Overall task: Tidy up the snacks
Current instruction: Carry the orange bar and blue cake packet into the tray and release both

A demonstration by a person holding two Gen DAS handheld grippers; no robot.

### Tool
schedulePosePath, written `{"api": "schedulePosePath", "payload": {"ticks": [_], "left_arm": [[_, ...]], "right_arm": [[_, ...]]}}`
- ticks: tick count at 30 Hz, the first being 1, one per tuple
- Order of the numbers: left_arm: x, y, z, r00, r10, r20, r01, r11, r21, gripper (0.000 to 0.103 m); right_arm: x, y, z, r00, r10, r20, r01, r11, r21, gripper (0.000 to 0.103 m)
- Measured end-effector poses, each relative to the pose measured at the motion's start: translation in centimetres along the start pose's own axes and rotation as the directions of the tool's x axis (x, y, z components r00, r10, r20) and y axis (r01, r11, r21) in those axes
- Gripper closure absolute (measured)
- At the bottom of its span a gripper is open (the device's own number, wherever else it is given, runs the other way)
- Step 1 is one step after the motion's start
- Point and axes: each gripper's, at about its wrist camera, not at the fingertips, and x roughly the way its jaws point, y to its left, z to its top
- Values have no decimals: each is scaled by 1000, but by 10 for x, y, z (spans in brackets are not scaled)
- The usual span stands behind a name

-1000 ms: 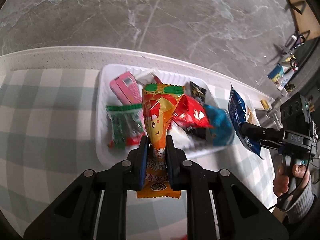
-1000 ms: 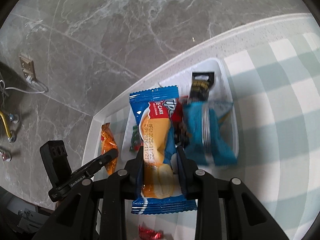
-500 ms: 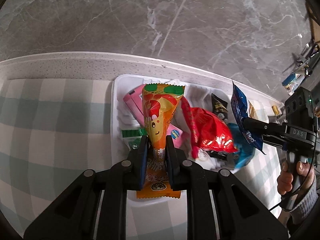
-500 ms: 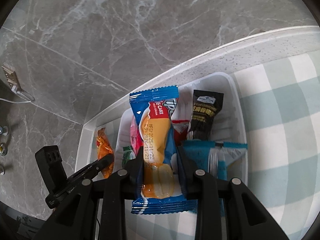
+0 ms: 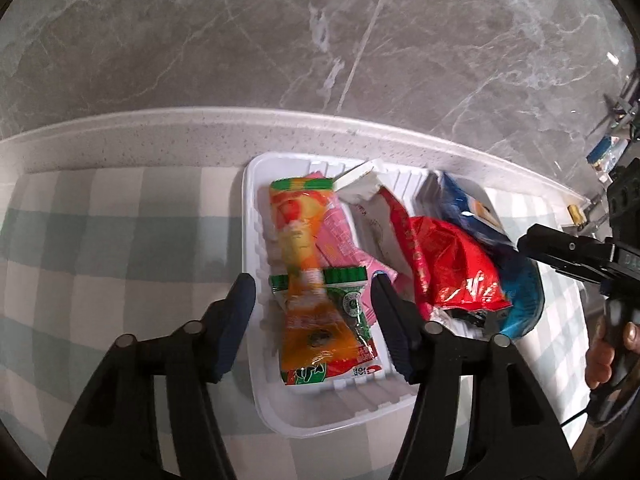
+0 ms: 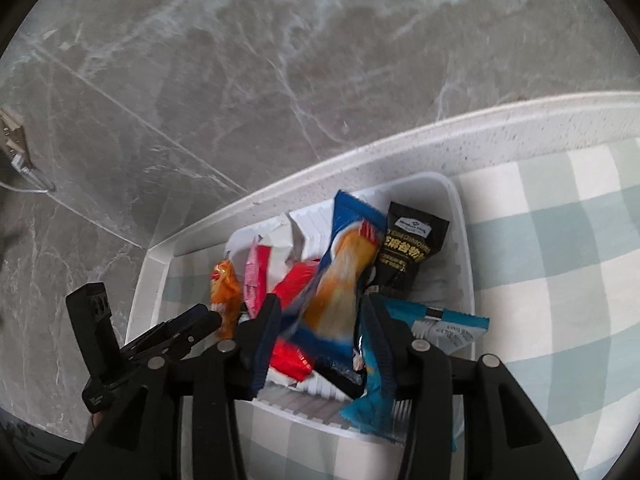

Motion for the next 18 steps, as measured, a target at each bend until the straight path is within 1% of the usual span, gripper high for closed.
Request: {"api": "schedulePosePath", "payload": {"ticks": [3,8,12,18], "left_arm": [[-8,-6,-3,1000,21,13,-21,999,26,45],[-29,-15,-11,999,13,39,-15,999,37,45],[-54,-24,-31,999,7,53,-10,998,56,45],[-86,-41,-70,999,-20,44,16,996,93,44]], "right_arm": [[-13,6,-6,1000,-8,20,9,999,-31,55],[-37,15,-25,999,-5,40,8,998,-69,54],[-58,21,-48,999,-1,45,6,995,-96,49],[-83,30,-91,999,1,32,3,992,-124,49]]}}
